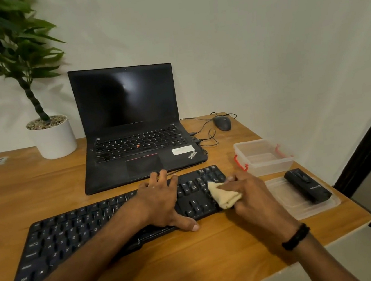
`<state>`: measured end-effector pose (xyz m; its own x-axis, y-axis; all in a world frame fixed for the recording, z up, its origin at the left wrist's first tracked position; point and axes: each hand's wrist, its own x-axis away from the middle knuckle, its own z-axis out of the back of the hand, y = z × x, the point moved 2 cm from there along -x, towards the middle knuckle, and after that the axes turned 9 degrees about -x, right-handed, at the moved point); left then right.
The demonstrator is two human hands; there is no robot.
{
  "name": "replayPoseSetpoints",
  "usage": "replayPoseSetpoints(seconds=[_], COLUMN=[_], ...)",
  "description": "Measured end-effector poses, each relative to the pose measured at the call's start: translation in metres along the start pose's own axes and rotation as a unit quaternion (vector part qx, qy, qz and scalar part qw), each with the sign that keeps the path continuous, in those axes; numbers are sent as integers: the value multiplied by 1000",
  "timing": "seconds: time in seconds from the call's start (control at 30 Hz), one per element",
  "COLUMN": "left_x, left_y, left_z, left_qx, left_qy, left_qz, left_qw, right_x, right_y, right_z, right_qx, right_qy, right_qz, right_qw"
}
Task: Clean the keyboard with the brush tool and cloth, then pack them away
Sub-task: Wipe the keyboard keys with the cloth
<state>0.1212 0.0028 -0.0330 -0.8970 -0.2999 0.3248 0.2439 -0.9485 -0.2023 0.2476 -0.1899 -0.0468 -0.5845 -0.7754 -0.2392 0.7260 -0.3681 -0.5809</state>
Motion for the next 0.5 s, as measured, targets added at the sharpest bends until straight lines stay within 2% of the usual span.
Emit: replayPoseSetpoints(seconds=[0.07, 0.1, 0.13, 0.2, 0.27, 0.4, 0.43, 0.5], left_x=[-1, -1, -2, -1, 0, 0, 0, -1], left_y=[-1, -2, -2, -1, 0, -1, -2, -3], left_z=[0, 1, 2, 2, 0, 2, 5, 6], left_qx=[-2, -3, -3, -4, -11, -7, -8, -5], left_qy=[2, 2, 1, -1, 0, -1, -1, -3], left_qz=[-1, 0, 0, -2, -2, 0, 2, 2], left_qw=[1000, 1000, 1000, 1000, 1000, 1000, 1000, 1000], right_x=[-7, -9, -8, 3, 16, -1, -2, 5], right_y=[10, 9, 3, -6, -11, -5, -11, -29], right_z=[9, 9, 5, -5, -9, -2, -5, -17], right_qx=[63, 49, 2, -96, -102, -44, -58, -115], right_qy=[85, 99, 87, 10, -26, 73, 70, -3], right_qz=[-36, -49, -42, 5, 48, -53, -48, 14], right_qw=[994, 993, 995, 995, 993, 995, 995, 993])
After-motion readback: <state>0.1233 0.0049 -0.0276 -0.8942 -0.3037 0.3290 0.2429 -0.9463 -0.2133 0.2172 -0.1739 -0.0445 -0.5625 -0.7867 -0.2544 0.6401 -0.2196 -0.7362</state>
